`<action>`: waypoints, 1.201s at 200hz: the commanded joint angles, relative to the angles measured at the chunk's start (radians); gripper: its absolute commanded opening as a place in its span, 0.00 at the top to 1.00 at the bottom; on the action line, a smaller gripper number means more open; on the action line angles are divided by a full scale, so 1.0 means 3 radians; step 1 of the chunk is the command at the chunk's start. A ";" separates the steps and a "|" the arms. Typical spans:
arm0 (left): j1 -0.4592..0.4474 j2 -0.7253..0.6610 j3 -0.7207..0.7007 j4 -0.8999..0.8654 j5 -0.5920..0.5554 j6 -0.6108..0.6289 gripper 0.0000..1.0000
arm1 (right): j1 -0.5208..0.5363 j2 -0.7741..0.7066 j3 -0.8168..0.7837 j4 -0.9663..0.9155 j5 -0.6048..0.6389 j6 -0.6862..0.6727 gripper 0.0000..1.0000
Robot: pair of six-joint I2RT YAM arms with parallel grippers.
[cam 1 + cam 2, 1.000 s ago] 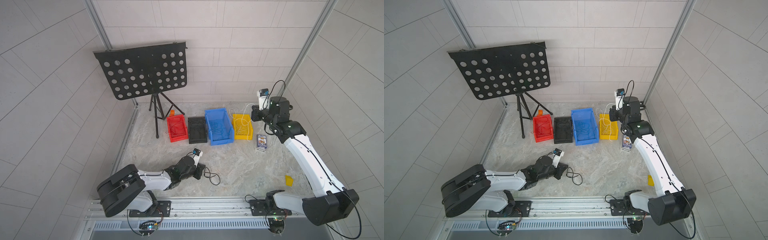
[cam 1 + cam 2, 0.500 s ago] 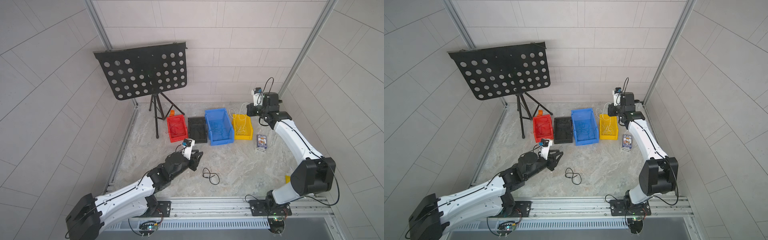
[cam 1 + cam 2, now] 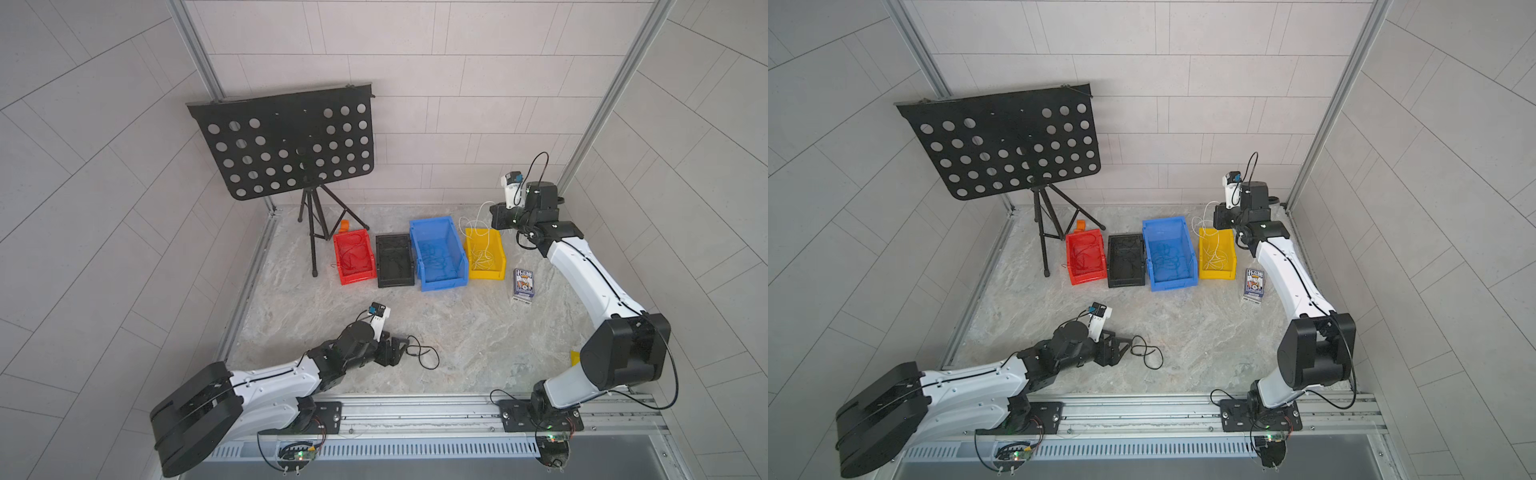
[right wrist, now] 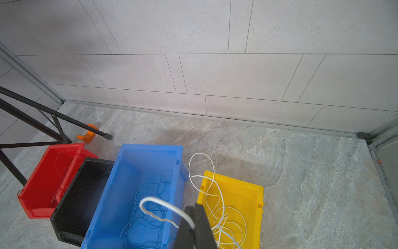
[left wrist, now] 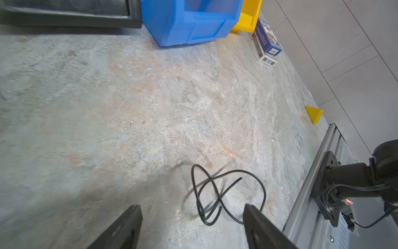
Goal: Untangle and sort cables by color
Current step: Pick up the cable at the center of the board, then place the cable in the bin.
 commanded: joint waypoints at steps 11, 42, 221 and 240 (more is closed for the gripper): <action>-0.0099 0.0445 0.0098 0.0531 0.0156 -0.0064 0.16 | -0.0018 0.0001 0.0067 0.0045 -0.0013 0.0008 1.00; -0.0099 0.0738 0.0201 0.0515 0.0196 0.0024 0.20 | -0.0023 0.0082 0.0110 0.0062 -0.0037 0.0008 1.00; 0.0318 -0.0516 0.1500 -0.1349 -0.1018 0.1093 1.00 | -0.0069 0.0785 0.0239 0.0227 -0.0103 0.0112 1.00; 0.0551 -0.0315 0.1755 -0.1400 -0.1196 0.1310 1.00 | -0.0065 0.0994 0.0299 0.0224 -0.0099 0.0121 1.00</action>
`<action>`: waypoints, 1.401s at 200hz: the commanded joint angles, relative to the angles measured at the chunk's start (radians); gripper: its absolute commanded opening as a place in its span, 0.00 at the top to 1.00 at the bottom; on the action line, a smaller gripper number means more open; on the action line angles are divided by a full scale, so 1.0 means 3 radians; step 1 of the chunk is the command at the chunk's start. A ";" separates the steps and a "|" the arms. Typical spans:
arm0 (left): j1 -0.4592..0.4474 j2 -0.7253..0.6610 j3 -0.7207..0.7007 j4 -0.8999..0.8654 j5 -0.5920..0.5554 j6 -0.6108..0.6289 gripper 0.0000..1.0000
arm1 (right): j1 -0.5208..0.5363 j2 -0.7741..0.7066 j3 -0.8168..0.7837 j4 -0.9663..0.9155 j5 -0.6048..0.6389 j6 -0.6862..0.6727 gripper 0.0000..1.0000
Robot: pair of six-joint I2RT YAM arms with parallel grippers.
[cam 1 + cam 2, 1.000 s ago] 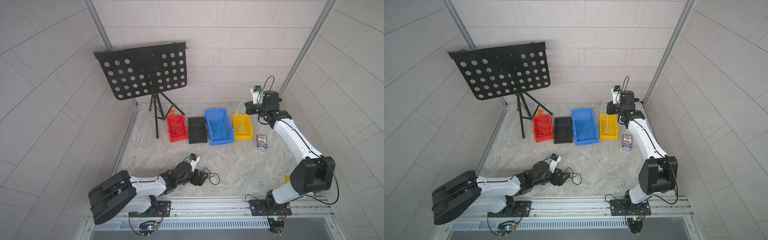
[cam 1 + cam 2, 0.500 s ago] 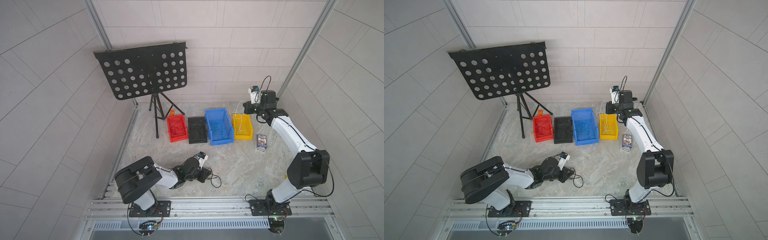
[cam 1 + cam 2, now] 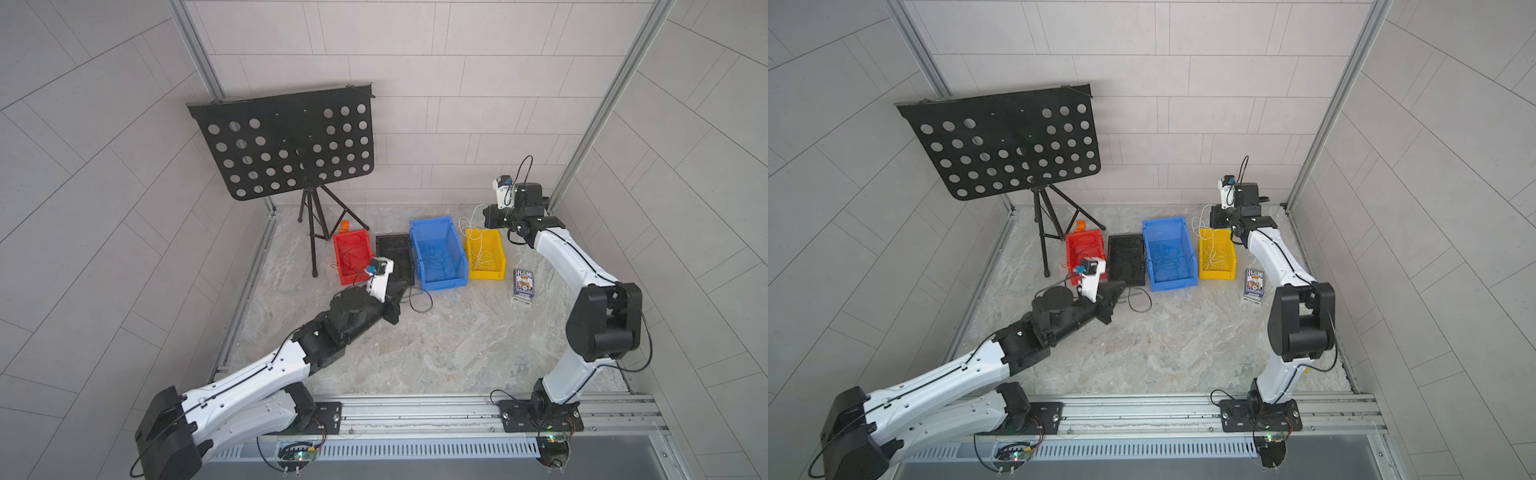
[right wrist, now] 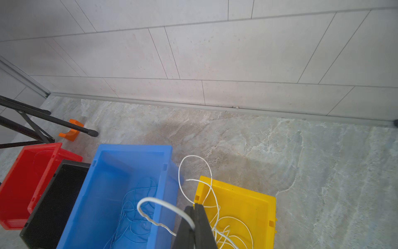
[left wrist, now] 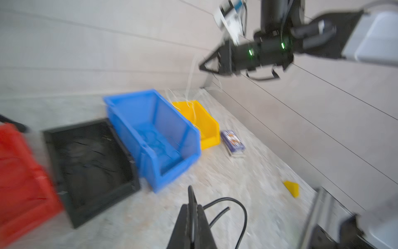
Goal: Untangle and sort cables by color
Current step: Place the cable in the bin.
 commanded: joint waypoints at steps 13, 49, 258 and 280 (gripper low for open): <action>0.0418 0.0436 0.0310 -0.0232 -0.0310 0.0509 1.00 | -0.0008 0.0307 0.0099 0.0018 0.0021 0.0062 1.00; 0.0565 0.1047 0.0623 -0.0006 -0.0414 0.0744 1.00 | 0.0002 0.0601 0.0174 0.0024 0.0157 0.0073 1.00; 0.0904 0.3064 0.1694 0.0279 -0.0323 0.1074 0.68 | 0.0076 0.1270 0.0654 -0.1016 0.0407 -0.0118 0.89; 0.0903 0.3066 0.1703 0.0243 -0.0357 0.1057 0.54 | 0.0090 0.1088 0.0583 -0.1036 0.0411 -0.0139 0.70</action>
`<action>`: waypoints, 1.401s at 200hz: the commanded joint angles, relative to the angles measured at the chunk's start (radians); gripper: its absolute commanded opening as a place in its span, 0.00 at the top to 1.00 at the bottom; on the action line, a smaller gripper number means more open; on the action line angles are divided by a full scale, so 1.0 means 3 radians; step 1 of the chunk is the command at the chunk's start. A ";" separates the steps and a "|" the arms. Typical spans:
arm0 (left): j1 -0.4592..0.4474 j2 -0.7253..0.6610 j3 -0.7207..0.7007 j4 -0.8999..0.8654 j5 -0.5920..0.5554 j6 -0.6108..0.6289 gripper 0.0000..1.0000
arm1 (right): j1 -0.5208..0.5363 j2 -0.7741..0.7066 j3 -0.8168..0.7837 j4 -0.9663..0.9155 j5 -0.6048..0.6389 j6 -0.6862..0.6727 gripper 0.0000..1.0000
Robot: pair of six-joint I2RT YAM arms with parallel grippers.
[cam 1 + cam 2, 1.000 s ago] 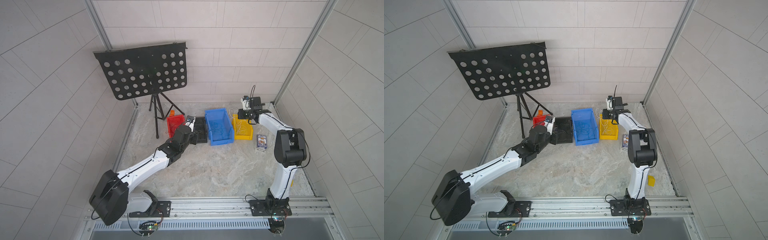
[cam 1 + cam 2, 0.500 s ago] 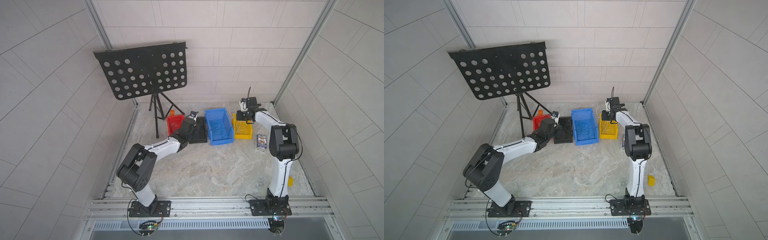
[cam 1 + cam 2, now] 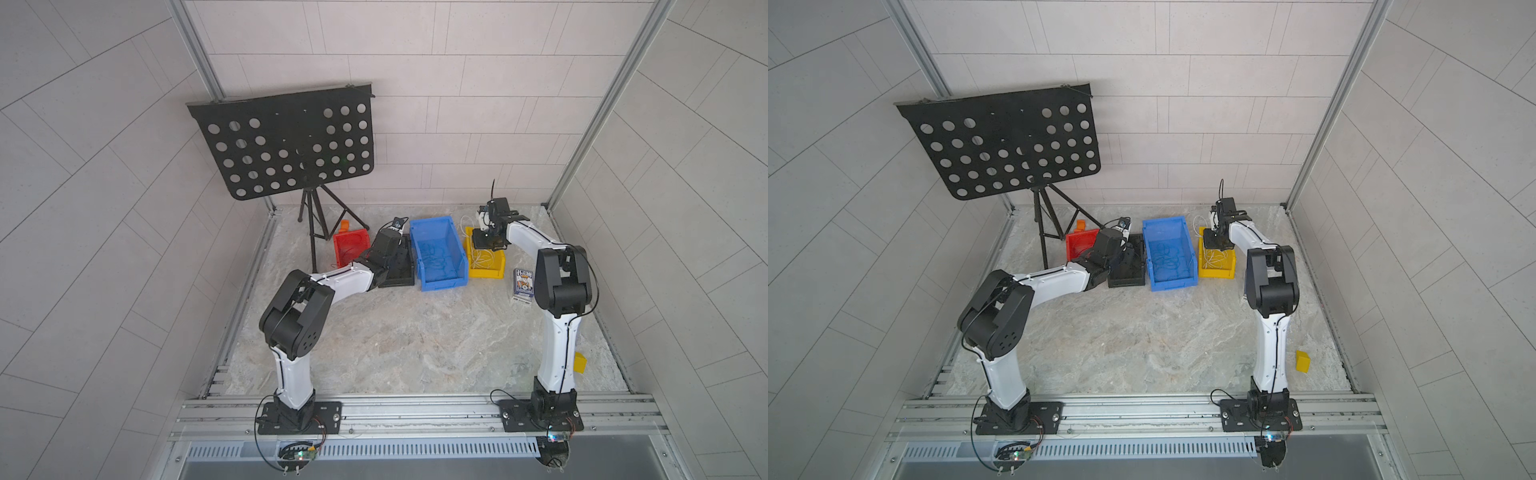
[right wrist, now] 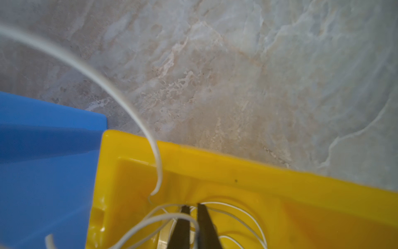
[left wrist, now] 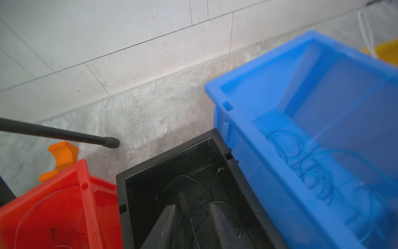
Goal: Untangle and sort cables by color
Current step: Place the cable in the bin, then adjust the cable in the bin.
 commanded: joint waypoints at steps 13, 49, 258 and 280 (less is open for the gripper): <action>-0.0011 -0.0006 0.0070 -0.0085 -0.0055 0.0010 0.44 | 0.0041 -0.0368 -0.0136 -0.0117 0.0095 -0.0057 0.66; -0.0062 -0.0200 0.0056 -0.0157 0.0142 -0.0101 0.06 | 0.0045 -0.0616 -0.0163 -0.0148 0.0151 -0.0098 0.60; 0.0065 -0.0739 -0.0178 -0.0663 0.0358 -0.0475 0.00 | 0.0086 -0.0117 0.0645 0.0090 -0.0861 0.0353 0.55; 0.0069 -0.0721 -0.0190 -0.0596 0.0334 -0.0462 0.00 | 0.0084 0.0020 0.0718 0.0118 -0.0902 0.0379 0.57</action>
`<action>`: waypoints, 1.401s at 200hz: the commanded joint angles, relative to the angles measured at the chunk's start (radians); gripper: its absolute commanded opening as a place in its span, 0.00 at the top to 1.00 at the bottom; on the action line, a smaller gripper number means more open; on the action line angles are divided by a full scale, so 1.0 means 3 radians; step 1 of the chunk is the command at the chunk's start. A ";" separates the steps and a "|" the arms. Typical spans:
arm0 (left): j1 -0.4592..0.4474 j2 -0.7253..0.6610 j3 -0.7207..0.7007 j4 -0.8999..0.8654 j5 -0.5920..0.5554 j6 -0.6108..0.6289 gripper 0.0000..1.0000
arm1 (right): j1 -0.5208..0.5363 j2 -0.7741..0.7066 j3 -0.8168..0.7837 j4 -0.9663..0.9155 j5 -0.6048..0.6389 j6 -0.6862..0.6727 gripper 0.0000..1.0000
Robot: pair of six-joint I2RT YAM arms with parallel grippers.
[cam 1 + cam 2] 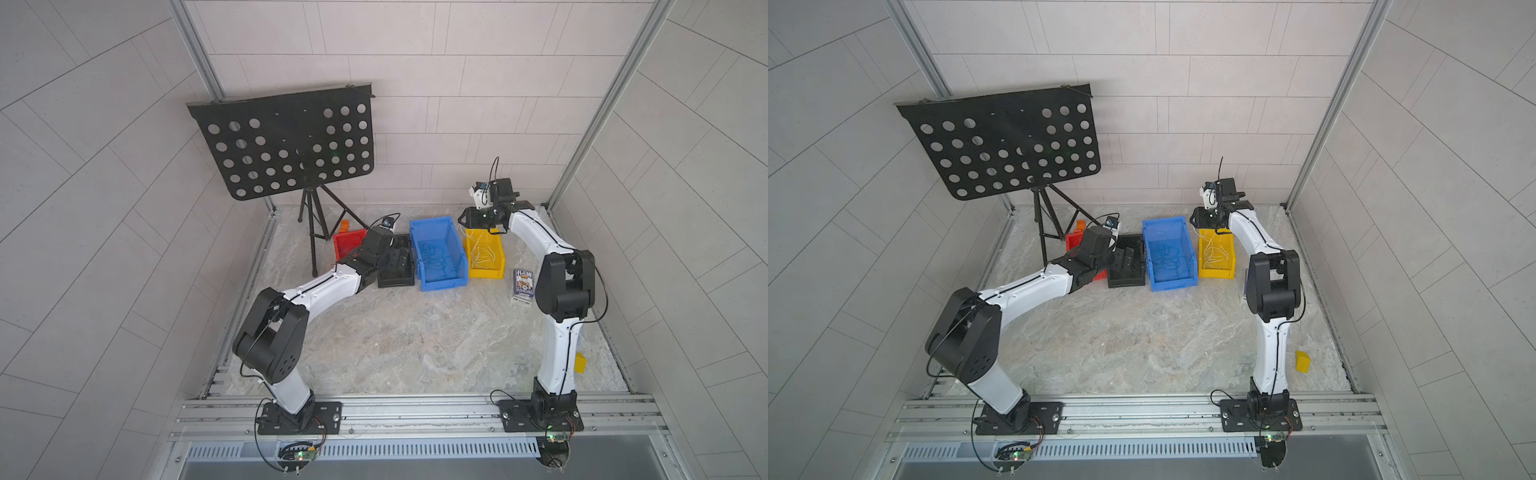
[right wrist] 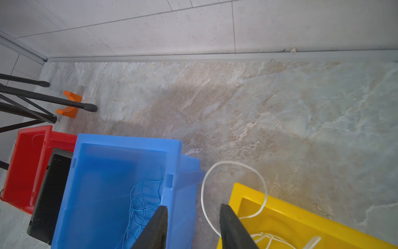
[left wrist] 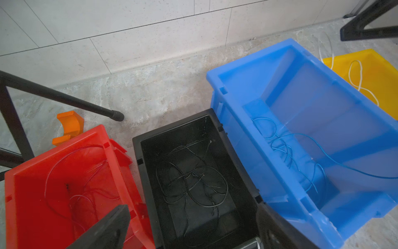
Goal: Untangle and sort cables by color
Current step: Adjust the cable in the bin.
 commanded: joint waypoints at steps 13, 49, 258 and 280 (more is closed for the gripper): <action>0.0002 -0.0009 -0.0047 0.0158 0.0083 -0.0045 0.00 | 0.0002 0.0172 0.0138 0.0155 -0.0135 0.0123 0.57; 0.0002 0.0084 -0.0026 0.0188 0.0142 -0.0042 0.00 | -0.0002 0.0334 0.0321 0.0127 -0.0099 0.0131 0.57; 0.0001 -0.0022 -0.0111 0.0222 0.0396 -0.0143 0.00 | 0.0018 -0.0536 -0.1303 0.0361 0.0884 -0.0112 1.00; 0.0002 -0.0051 -0.0113 0.0208 0.0404 -0.0147 0.00 | 0.0019 -0.0316 -0.1272 0.0378 0.0880 -0.0114 1.00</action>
